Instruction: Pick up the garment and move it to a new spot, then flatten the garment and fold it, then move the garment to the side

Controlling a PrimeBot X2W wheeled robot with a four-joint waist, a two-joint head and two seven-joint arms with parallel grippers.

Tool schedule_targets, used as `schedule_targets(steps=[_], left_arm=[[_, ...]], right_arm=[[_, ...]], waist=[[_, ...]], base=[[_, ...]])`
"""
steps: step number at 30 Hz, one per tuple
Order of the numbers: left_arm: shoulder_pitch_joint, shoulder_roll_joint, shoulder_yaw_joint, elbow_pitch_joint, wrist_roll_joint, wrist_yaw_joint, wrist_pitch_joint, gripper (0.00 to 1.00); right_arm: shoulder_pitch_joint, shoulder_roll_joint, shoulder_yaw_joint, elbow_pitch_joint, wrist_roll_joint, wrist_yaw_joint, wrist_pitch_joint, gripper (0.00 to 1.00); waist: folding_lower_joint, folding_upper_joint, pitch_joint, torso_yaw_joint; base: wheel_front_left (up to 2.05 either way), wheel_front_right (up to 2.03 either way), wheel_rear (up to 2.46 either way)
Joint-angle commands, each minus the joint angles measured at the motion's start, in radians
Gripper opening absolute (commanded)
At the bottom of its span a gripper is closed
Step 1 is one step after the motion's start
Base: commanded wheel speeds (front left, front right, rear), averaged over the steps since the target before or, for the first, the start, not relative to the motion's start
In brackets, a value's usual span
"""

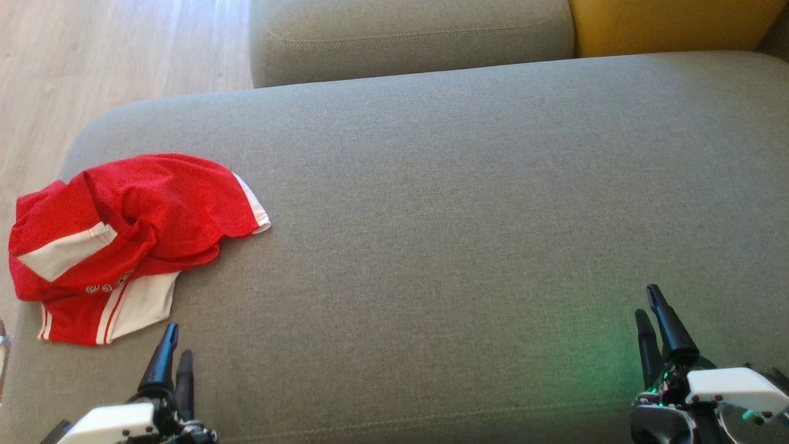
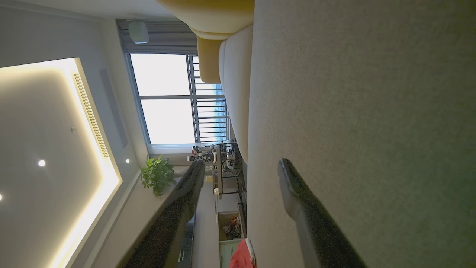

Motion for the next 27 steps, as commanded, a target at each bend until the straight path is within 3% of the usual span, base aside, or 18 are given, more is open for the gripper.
schedule_targets(steps=[1, 14, 27], left_arm=[[-0.052, 0.008, 0.0, -0.039, 0.005, -0.003, -0.008, 1.0], [-0.054, 0.01, 0.027, -0.069, 0.056, -0.004, -0.046, 1.0], [-0.073, 0.012, 0.082, -0.124, 0.145, -0.005, -0.084, 1.0]], right_arm=[[-0.047, -0.006, 0.004, -0.039, -0.003, 0.0, -0.008, 1.0], [-0.059, -0.007, 0.035, -0.058, -0.037, 0.0, -0.046, 1.0], [-0.086, -0.007, 0.031, -0.1, -0.196, 0.0, -0.085, 1.0]], waist=[[0.0, 0.0, 0.0, 0.0], [0.0, 0.0, 0.001, 0.0], [0.0, 0.0, 0.001, -0.002]], base=[[0.0, 0.0, 0.0], [0.0, 0.0, 0.0], [0.0, 0.0, 0.0]])
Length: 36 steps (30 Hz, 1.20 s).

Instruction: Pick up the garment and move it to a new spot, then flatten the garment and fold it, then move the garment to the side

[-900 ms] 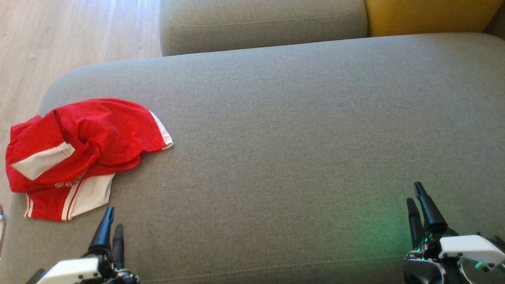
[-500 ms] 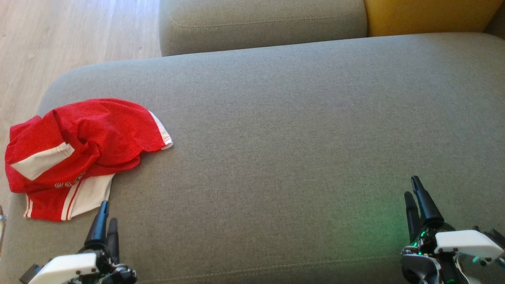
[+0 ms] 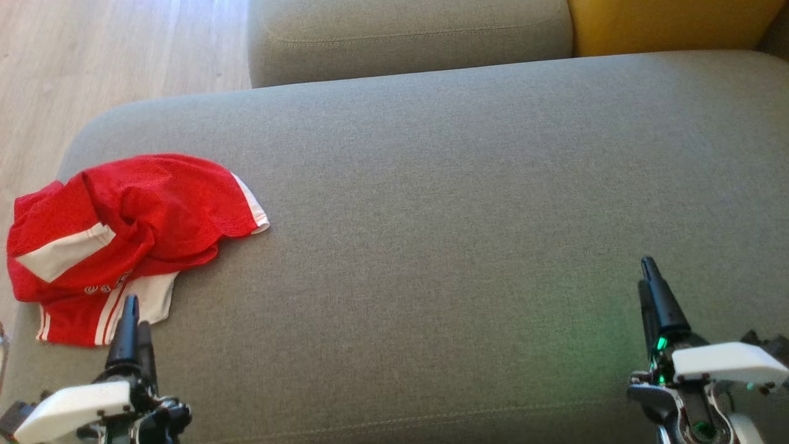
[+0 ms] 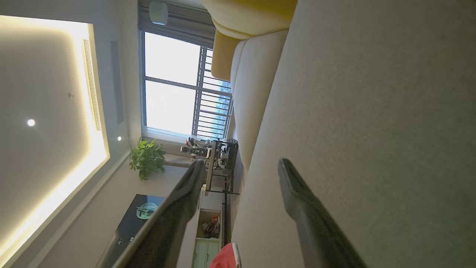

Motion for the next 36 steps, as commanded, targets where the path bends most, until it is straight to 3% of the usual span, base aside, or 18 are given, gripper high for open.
schedule_targets(steps=[1, 16, 27, 36], left_arm=[[-0.049, 0.011, 0.02, -0.047, 0.022, -0.005, -0.008, 1.0], [-0.058, 0.014, -0.004, -0.19, 0.23, 0.044, -0.05, 1.0], [-0.058, 0.015, -0.077, -0.317, 0.47, 0.125, -0.085, 1.0], [-0.053, 0.017, -0.156, -0.373, 0.686, 0.166, -0.111, 1.0]], right_arm=[[-0.061, -0.007, 0.003, -0.048, -0.029, 0.0, -0.014, 1.0], [-0.09, -0.008, 0.035, -0.158, -0.297, 0.0, -0.055, 1.0], [-0.113, -0.008, 0.072, -0.25, -0.535, 0.0, -0.091, 1.0], [-0.109, -0.008, 0.092, -0.291, -0.706, 0.0, -0.118, 1.0]], waist=[[0.0, 0.0, 0.0, 0.0], [0.0, 0.0, 0.009, 0.014], [0.0, 0.0, 0.013, 0.025], [0.0, 0.0, 0.007, 0.025]], base=[[0.0, 0.0, 0.0], [0.0, 0.0, 0.0], [0.0, 0.0, 0.0], [0.0, 0.0, 0.0]])
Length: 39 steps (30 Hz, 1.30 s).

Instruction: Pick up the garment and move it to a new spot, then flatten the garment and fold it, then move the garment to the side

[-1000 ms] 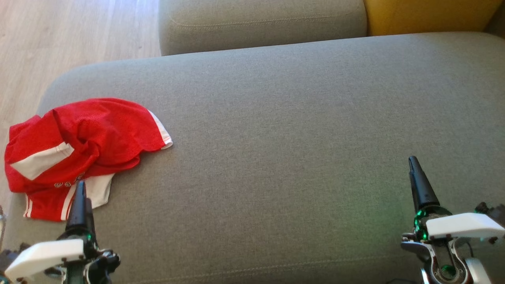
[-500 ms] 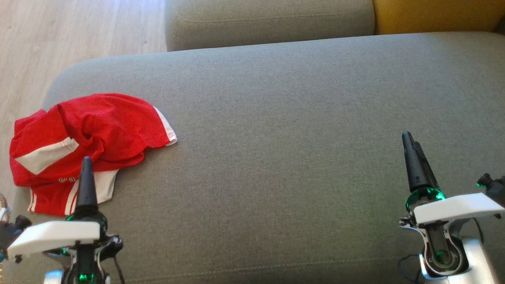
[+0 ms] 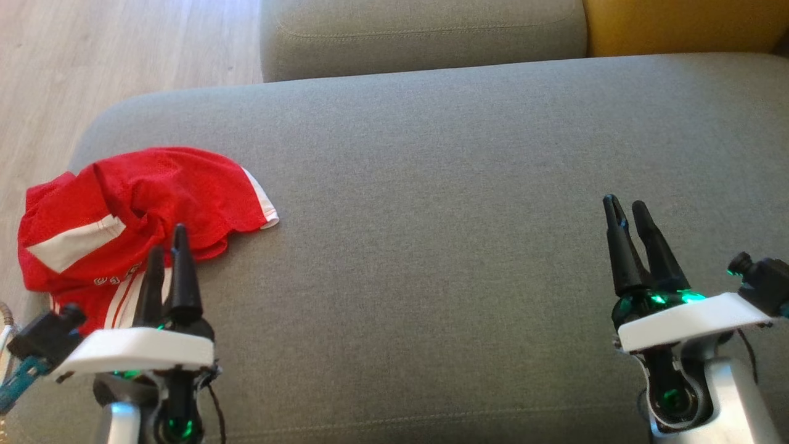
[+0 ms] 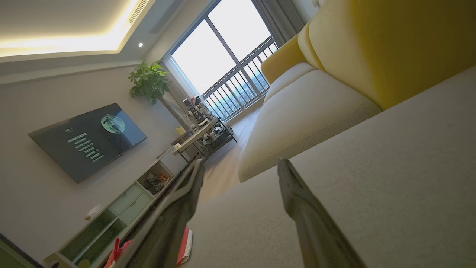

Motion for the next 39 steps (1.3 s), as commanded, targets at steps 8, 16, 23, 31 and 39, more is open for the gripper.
schedule_targets(steps=[8, 16, 23, 31, 39], left_arm=[[-0.049, 0.038, -0.069, -0.086, 0.208, 0.049, -0.037, 1.0], [-0.057, 0.12, -0.197, -0.074, 0.357, 0.159, -0.06, 1.0], [-0.072, 0.174, -0.295, -0.04, 0.432, 0.25, -0.081, 1.0], [-0.096, 0.221, -0.393, -0.023, 0.519, 0.329, -0.101, 1.0], [-0.124, 0.26, -0.492, -0.009, 0.606, 0.41, -0.125, 1.0]], right_arm=[[-0.061, -0.009, 0.045, -0.065, -0.193, 0.0, -0.035, 1.0], [-0.05, -0.009, 0.052, -0.057, -0.326, 0.0, -0.059, 1.0], [-0.042, -0.009, 0.048, -0.043, -0.439, 0.0, -0.08, 1.0], [-0.035, -0.009, 0.055, -0.045, -0.529, 0.0, -0.1, 1.0], [-0.036, -0.01, 0.06, -0.055, -0.621, 0.0, -0.124, 1.0]], waist=[[0.0, 0.0, -0.002, -0.005], [0.0, 0.0, -0.005, -0.011], [0.0, 0.0, -0.007, -0.012], [0.0, 0.0, -0.009, -0.014], [0.0, 0.0, -0.007, -0.015]], base=[[0.0, 0.0, 0.0], [0.0, 0.0, 0.0], [0.0, 0.0, 0.0], [0.0, 0.0, 0.0], [0.0, 0.0, 0.0]])
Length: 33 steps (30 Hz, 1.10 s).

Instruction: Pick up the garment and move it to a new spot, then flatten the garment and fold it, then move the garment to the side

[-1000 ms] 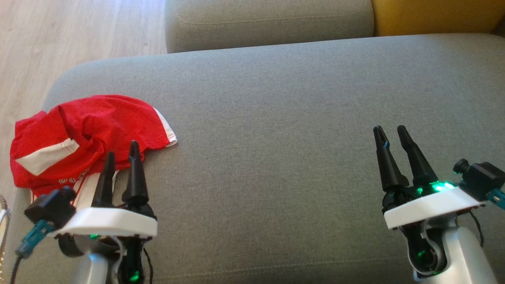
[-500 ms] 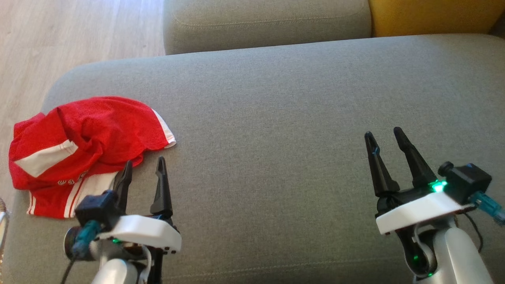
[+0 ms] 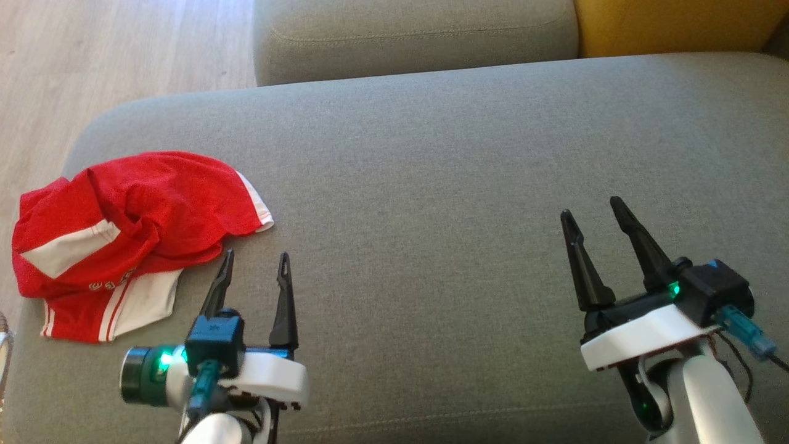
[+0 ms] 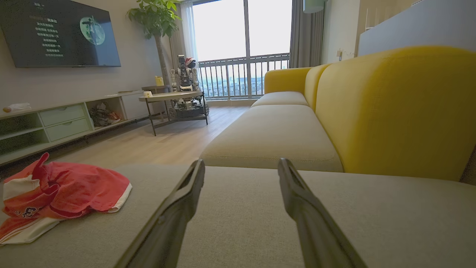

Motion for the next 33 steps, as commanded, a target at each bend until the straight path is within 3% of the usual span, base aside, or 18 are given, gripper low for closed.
schedule_targets(steps=[1, 7, 12, 27, 33], left_arm=[[-0.064, 0.022, 0.019, -0.034, 0.026, 0.014, -0.014, 1.0], [-0.077, 0.03, -0.025, -0.038, 0.056, 0.037, -0.032, 1.0], [-0.071, 0.011, -0.016, -0.063, 0.051, 0.028, -0.046, 1.0], [0.009, -0.105, 0.148, -0.046, 0.103, -0.173, -0.074, 1.0], [0.02, -0.137, 0.19, -0.02, 0.131, -0.22, -0.074, 1.0]], right_arm=[[-0.038, -0.009, 0.026, -0.044, -0.021, 0.0, -0.014, 1.0], [-0.035, -0.009, 0.041, -0.035, -0.022, 0.0, -0.032, 1.0], [-0.034, -0.01, 0.033, -0.004, 0.009, 0.0, -0.047, 1.0], [-0.065, -0.01, 0.022, 0.105, 0.011, 0.0, -0.075, 1.0], [-0.07, -0.01, 0.019, 0.102, 0.013, 0.0, -0.075, 1.0]], waist=[[0.0, 0.0, 0.001, 0.0], [0.0, 0.0, 0.003, 0.002], [0.0, 0.0, 0.003, 0.002], [0.0, 0.0, 0.009, -0.002], [0.0, 0.0, 0.008, -0.004]], base=[[0.0, 0.0, 0.0], [0.0, 0.0, 0.0], [0.0, 0.0, 0.0], [0.0, 0.0, 0.0], [0.0, 0.0, 0.0]])
